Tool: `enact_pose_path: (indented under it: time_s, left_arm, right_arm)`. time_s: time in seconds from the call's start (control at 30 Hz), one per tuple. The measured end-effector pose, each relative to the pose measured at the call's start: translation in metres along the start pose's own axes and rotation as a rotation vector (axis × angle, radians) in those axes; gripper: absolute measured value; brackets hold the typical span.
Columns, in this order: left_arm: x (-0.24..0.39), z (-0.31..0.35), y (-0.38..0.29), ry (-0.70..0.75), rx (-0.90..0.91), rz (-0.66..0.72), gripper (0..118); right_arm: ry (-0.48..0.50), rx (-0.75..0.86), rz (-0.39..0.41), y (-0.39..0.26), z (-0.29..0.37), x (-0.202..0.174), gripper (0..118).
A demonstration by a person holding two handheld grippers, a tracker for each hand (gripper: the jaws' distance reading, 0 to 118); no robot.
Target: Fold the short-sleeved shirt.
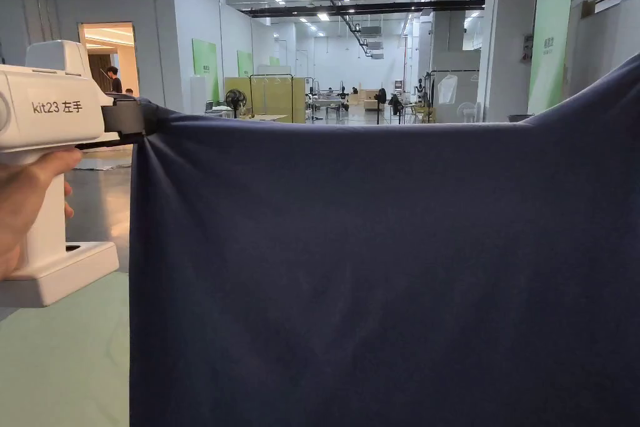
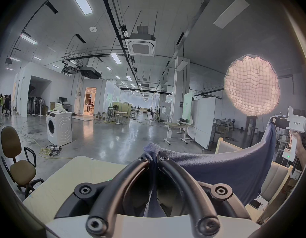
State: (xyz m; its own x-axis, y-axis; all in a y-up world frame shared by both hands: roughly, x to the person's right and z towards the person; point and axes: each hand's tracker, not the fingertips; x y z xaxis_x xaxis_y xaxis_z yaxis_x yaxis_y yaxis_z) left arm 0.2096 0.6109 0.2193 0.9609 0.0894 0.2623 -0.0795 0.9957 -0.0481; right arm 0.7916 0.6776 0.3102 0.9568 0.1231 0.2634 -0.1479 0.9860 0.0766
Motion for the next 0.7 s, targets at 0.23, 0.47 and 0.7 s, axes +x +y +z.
enact_pose_path:
  time_s: [0.23, 0.47, 0.7]
  left_arm:
    - [-0.001, -0.057, -0.001, 0.045, -0.025, -0.035, 7]
    - [0.000, -0.109, -0.004, 0.092, -0.033, -0.091, 7]
    - [-0.004, -0.148, -0.021, 0.067, -0.050, -0.049, 7]
  right_arm:
    - [-0.048, 0.000, 0.049, -0.002, -0.048, -0.025, 2]
    - [-0.062, -0.002, 0.031, -0.010, -0.107, -0.043, 2]
    - [-0.093, 0.002, 0.023, -0.019, -0.149, -0.050, 2]
